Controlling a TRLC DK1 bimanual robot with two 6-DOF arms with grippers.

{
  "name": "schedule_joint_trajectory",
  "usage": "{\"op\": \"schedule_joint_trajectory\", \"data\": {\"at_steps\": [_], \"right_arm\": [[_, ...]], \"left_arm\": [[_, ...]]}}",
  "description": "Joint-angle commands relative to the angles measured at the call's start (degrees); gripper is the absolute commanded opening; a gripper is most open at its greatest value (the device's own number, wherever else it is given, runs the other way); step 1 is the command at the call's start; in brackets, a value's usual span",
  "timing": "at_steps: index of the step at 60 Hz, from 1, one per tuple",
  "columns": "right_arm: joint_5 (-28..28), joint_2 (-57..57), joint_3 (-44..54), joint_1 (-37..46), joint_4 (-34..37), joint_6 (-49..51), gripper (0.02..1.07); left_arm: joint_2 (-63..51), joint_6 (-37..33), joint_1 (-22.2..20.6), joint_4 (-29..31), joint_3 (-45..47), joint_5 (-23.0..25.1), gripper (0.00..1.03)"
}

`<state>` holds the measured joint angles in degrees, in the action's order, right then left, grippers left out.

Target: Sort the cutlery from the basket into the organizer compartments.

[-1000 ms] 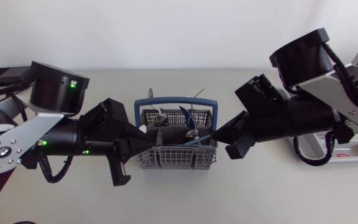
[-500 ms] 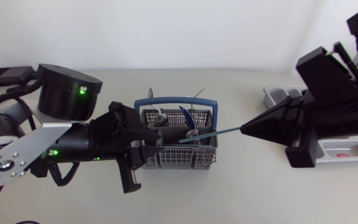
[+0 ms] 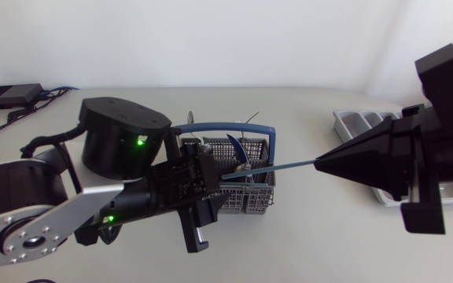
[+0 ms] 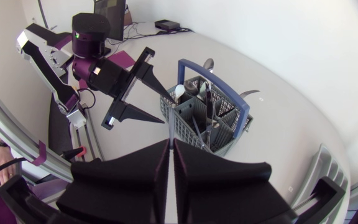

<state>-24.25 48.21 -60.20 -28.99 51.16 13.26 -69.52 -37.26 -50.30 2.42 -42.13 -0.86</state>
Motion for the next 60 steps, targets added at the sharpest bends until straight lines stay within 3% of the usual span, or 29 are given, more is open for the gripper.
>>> {"op": "schedule_joint_trajectory", "data": {"at_steps": [1,12,31,45,53,60], "right_arm": [[-0.5,-0.6,1.0,-1.2,-0.4,-1.6,0.09],[-0.5,-1.1,1.6,-1.6,-0.4,-1.7,0.09],[-0.4,-1.4,3.0,-1.5,-1.3,-1.7,0.09],[-0.4,-2.2,3.4,-0.8,-3.2,-2.9,0.13],[-0.3,-3.6,3.5,0.5,-4.4,-3.2,0.46],[-0.1,-4.9,4.1,2.2,-6.4,-4.4,0.64]], "left_arm": [[-1.6,-1.4,-1.0,-1.0,-2.1,-1.4,0.55],[-3.4,-1.5,-1.2,-2.0,-3.0,-2.1,0.52],[-4.5,-1.5,-1.7,-5.1,-3.0,-2.7,0.04],[-5.3,-0.4,-2.0,-5.0,-2.9,-3.4,0.03],[-5.9,1.9,-1.2,-3.7,-3.9,-1.9,0.03],[-6.2,6.8,2.2,-0.7,-7.4,3.5,0.03]]}}
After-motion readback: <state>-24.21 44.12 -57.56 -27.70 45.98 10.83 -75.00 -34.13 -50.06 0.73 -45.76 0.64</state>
